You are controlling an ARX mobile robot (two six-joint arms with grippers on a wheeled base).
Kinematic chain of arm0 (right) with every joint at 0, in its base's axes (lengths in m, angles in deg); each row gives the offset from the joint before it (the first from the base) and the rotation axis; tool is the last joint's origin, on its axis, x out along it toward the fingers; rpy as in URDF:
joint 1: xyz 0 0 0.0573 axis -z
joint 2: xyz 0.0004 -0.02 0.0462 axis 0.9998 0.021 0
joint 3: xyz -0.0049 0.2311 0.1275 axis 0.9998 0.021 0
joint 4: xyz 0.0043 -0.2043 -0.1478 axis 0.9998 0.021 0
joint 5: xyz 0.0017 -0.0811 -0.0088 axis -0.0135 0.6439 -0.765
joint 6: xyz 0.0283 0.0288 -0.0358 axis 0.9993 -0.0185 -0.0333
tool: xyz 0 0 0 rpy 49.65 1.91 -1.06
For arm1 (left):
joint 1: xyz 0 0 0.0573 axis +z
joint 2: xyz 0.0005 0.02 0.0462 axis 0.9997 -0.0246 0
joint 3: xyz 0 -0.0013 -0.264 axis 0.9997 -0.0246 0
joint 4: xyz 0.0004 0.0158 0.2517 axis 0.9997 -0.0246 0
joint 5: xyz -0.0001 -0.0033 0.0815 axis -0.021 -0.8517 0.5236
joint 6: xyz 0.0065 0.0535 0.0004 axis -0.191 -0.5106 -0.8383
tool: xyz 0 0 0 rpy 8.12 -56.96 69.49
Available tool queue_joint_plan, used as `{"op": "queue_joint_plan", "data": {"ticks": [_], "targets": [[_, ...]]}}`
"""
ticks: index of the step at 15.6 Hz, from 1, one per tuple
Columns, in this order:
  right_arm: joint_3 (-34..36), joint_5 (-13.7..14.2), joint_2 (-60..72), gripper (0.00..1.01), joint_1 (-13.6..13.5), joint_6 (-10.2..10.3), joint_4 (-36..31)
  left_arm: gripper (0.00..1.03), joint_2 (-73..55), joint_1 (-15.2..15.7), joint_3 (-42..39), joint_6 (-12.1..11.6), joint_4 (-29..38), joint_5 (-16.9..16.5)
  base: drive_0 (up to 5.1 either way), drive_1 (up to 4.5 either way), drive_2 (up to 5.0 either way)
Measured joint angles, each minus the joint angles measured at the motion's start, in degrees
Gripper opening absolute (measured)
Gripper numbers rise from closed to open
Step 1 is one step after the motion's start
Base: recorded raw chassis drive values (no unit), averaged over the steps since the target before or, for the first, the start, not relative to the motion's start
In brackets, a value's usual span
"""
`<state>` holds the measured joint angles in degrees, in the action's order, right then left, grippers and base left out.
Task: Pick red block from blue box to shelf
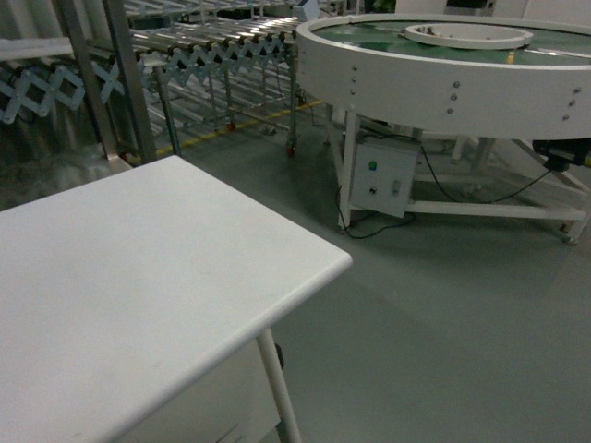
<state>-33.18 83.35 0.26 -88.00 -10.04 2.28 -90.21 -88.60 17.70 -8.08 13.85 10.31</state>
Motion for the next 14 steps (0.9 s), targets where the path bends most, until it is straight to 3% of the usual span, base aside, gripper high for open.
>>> {"op": "queue_joint_plan", "data": {"ticks": [14], "targets": [[0.00, 0.00, 0.00, 0.27, 0.02, 0.00, 0.20, 0.98, 0.00, 0.00, 0.02, 0.00, 0.22, 0.00, 3.2, -3.62, -3.6]]}}
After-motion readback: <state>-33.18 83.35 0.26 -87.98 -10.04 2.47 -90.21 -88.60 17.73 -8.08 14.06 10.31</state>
